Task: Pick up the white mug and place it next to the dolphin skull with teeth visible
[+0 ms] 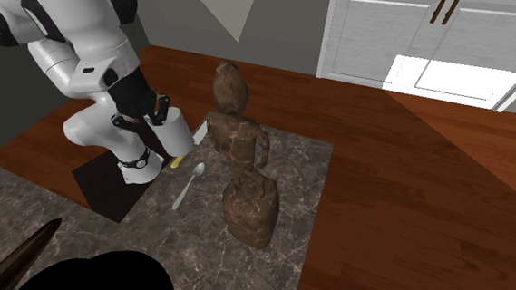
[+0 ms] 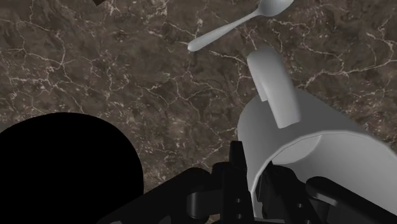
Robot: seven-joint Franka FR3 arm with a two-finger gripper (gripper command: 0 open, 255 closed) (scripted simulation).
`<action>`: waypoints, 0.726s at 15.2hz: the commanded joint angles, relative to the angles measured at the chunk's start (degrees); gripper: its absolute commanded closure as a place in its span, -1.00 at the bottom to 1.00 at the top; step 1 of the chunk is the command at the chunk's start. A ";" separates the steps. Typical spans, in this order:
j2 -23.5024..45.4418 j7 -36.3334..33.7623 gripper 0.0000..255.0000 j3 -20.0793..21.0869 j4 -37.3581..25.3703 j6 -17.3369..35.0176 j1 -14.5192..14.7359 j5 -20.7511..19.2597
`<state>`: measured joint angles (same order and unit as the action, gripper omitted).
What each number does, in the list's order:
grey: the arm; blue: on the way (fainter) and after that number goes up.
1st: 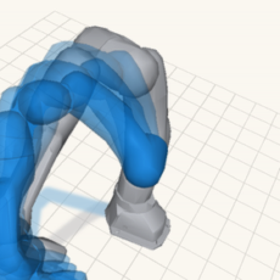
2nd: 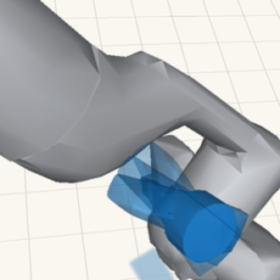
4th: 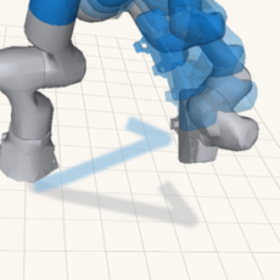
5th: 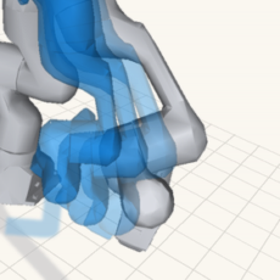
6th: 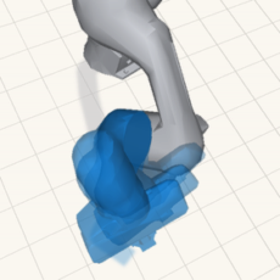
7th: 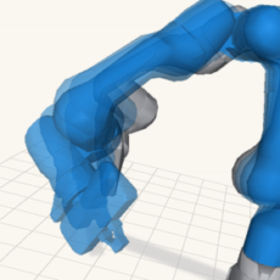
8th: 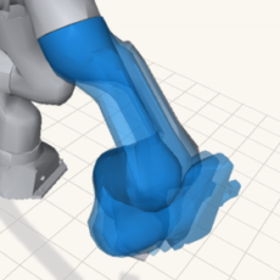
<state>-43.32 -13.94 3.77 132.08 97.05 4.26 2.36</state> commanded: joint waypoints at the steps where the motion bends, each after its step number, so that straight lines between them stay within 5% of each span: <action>1: -2.90 2.34 1.00 -2.19 1.85 -1.11 -0.59 -1.09; 11: -14.04 14.20 1.00 -13.75 6.30 -7.52 -4.77 -9.02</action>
<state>-56.35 -1.15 -8.62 137.86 89.98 0.01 -5.62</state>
